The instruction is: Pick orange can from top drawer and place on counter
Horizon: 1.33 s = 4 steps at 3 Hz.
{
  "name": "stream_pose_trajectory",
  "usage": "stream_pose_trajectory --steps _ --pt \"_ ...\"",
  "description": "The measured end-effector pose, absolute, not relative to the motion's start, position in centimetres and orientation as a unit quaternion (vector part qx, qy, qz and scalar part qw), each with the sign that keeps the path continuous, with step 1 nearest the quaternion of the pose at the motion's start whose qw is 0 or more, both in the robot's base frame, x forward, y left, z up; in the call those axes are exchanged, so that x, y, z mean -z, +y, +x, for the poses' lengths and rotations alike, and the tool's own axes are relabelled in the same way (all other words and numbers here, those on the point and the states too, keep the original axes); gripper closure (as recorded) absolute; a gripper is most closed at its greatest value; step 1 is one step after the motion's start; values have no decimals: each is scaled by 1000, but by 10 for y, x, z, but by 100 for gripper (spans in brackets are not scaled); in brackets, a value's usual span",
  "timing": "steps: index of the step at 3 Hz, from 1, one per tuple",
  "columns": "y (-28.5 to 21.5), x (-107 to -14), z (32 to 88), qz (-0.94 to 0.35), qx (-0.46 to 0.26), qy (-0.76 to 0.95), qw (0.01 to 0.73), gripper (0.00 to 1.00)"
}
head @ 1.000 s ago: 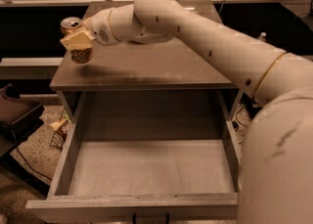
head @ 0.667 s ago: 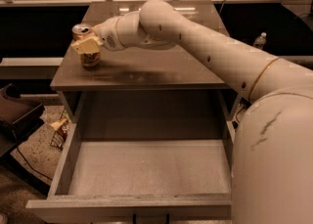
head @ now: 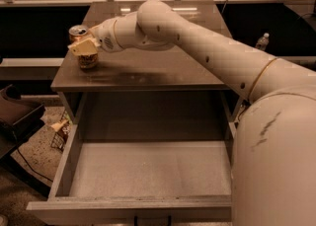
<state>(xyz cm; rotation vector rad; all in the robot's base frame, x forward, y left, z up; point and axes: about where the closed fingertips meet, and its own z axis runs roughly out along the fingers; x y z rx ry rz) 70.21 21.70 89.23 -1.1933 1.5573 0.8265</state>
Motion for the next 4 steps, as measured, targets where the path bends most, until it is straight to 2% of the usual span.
stream_pose_trajectory --steps 2,3,4 --pt "222 -891 700 -492 -342 638 483 4" --pt "224 -891 699 -493 -343 638 482 0" --pt "224 -891 699 -493 -343 638 482 0"
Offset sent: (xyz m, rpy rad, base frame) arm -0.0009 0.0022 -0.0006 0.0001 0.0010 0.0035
